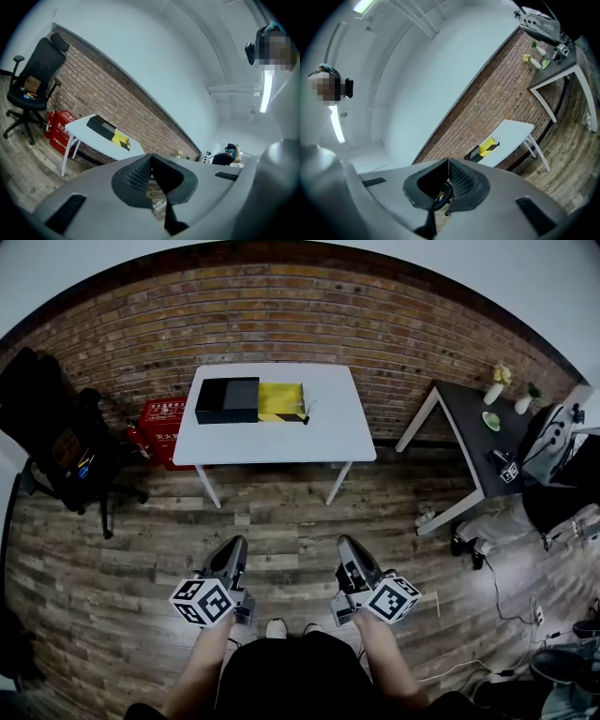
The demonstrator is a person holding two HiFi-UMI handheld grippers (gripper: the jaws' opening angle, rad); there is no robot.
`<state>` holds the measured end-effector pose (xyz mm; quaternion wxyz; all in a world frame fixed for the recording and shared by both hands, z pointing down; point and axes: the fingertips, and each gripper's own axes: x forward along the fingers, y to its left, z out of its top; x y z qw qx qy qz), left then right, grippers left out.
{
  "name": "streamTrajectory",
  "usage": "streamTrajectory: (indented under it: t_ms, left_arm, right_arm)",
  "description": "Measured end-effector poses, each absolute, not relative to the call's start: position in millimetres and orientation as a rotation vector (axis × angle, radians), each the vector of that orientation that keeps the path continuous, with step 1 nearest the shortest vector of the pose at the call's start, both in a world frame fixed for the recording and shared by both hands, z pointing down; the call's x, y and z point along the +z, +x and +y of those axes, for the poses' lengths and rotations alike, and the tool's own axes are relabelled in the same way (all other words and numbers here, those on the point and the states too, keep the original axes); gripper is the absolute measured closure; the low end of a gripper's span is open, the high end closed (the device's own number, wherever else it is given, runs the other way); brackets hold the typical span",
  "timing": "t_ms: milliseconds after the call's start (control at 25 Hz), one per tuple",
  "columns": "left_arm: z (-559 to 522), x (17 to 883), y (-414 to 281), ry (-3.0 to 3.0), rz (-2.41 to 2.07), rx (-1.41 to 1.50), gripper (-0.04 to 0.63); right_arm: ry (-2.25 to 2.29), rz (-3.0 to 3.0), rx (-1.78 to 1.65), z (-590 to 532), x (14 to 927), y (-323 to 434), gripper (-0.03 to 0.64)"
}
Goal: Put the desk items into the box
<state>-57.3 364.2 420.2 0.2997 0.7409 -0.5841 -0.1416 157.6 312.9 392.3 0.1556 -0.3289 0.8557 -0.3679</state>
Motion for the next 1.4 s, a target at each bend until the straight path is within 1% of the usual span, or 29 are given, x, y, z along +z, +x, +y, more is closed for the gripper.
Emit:
streamTrajectory:
  t_ms: [400, 760, 960, 1400]
  left_arm:
    - [367.1, 429.0, -83.8, 1.940, -1.561, -0.382, 0.581]
    - [339.7, 438.0, -92.6, 1.918, -1.594, -0.352, 0.583]
    - [294.0, 436.7, -95.4, 1.932, -1.618, -0.343, 0.583]
    - [149.8, 432.7, -79.3, 1.903, -1.636, -0.333, 0.582]
  right_arm:
    - [-0.947, 2.480, -1.057, 308.6, 394.1, 136.7, 0.595]
    - [-0.892, 2.487, -1.094, 270.4, 407.7, 119.7, 0.595]
    - [-0.842, 2.511, -1.104, 220.7, 415.8, 108.5, 0.595]
    - [-0.762, 2.583, -1.121, 74.7, 416.6, 110.6, 0.595]
